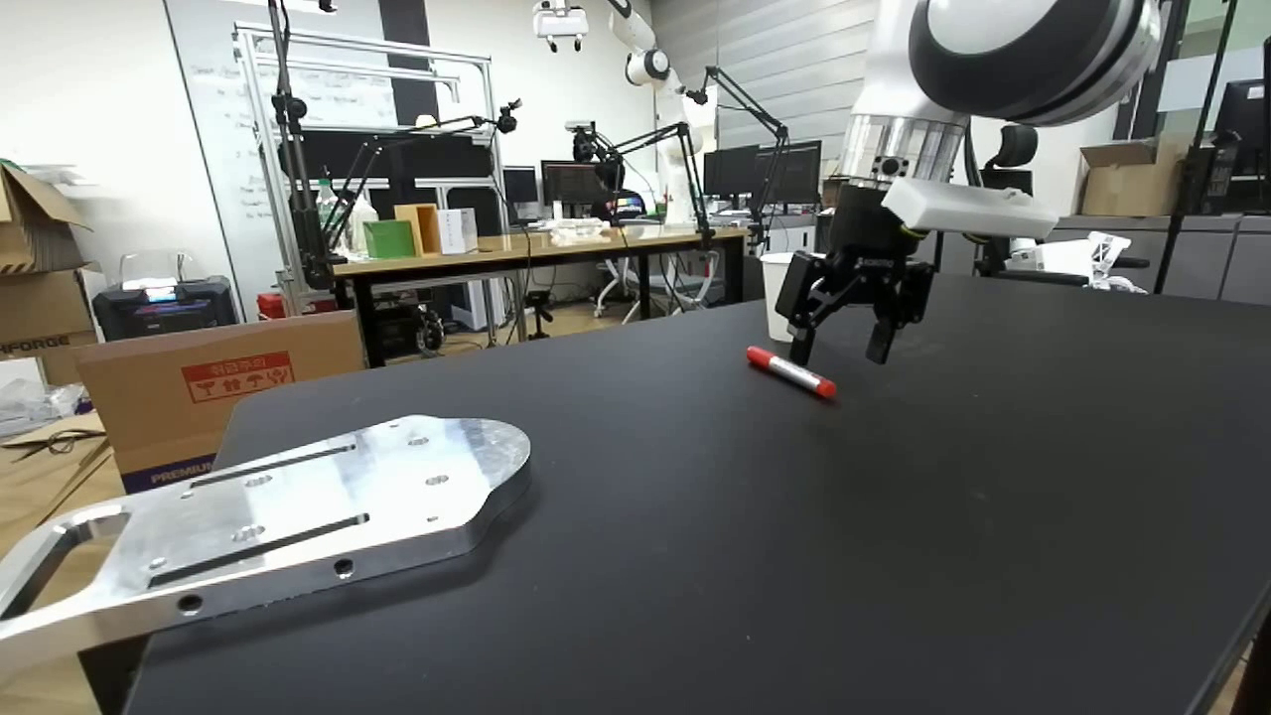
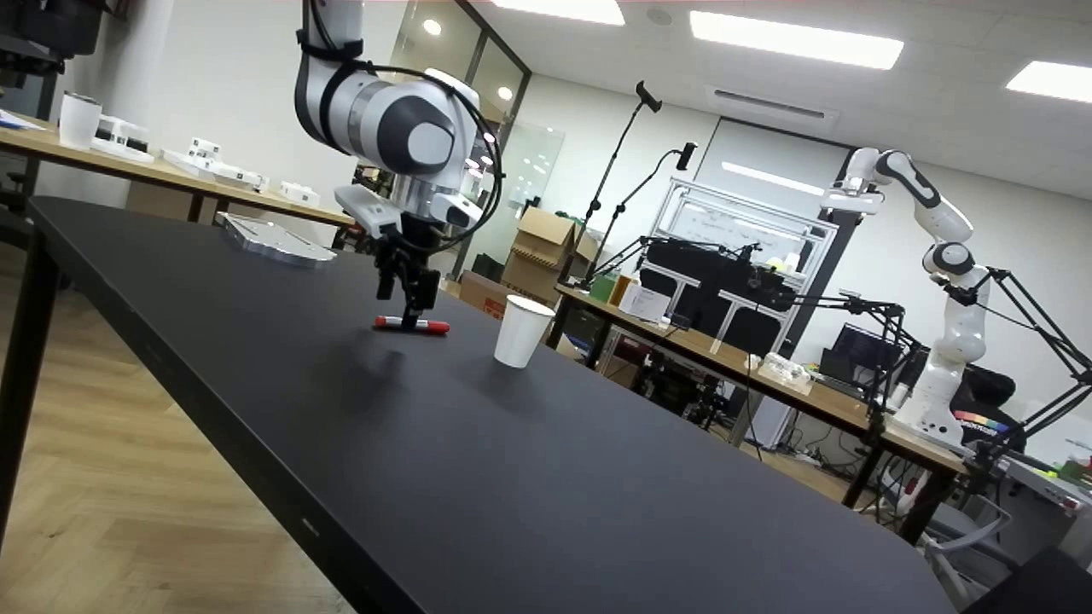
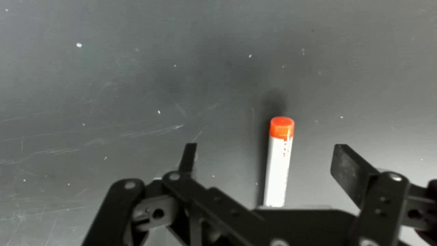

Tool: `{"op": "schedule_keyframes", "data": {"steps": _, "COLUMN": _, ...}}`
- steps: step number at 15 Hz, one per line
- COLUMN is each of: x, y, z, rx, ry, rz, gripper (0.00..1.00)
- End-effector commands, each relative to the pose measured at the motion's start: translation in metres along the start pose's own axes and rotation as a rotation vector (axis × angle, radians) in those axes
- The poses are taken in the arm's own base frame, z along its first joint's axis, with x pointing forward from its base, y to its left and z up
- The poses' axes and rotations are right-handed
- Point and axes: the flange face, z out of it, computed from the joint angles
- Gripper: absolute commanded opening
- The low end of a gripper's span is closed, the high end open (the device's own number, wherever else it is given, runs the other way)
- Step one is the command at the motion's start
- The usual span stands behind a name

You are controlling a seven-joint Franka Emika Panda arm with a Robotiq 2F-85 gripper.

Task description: Put the marker in the cup

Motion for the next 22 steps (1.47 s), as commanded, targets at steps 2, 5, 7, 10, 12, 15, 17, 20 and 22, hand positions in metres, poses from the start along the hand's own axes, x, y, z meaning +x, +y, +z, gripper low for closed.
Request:
{"op": "schedule_keyframes", "data": {"steps": 2, "x": 0.012, "y": -0.005, "z": 0.015, "rx": -0.011, "ry": -0.004, "rz": 0.008, "gripper": 0.75}}
{"op": "schedule_keyframes", "data": {"steps": 5, "x": 0.014, "y": -0.006, "z": 0.023, "rx": -0.022, "ry": -0.007, "rz": 0.008, "gripper": 0.60}}
{"op": "schedule_keyframes", "data": {"steps": 7, "x": 0.015, "y": -0.007, "z": 0.028, "rx": -0.031, "ry": -0.023, "rz": 0.020, "gripper": 0.45}}
{"op": "schedule_keyframes", "data": {"steps": 10, "x": 0.021, "y": -0.010, "z": 0.027, "rx": -0.085, "ry": -0.031, "rz": 0.100, "gripper": 0.27}}
{"op": "schedule_keyframes", "data": {"steps": 12, "x": 0.019, "y": -0.018, "z": 0.023, "rx": -0.115, "ry": -0.067, "rz": 0.119, "gripper": 0.12}}
{"op": "schedule_keyframes", "data": {"steps": 15, "x": 0.018, "y": -0.027, "z": 0.009, "rx": -0.152, "ry": -0.128, "rz": 0.098, "gripper": 0.03}}
{"op": "schedule_keyframes", "data": {"steps": 17, "x": 0.024, "y": -0.030, "z": -0.002, "rx": -0.151, "ry": -0.139, "rz": 0.092, "gripper": 0.05}}
{"op": "schedule_keyframes", "data": {"steps": 20, "x": 0.043, "y": -0.027, "z": -0.026, "rx": -0.114, "ry": -0.144, "rz": 0.147, "gripper": 0.05}}
{"op": "schedule_keyframes", "data": {"steps": 22, "x": 0.057, "y": -0.017, "z": -0.045, "rx": -0.086, "ry": -0.170, "rz": 0.215, "gripper": 0.05}}
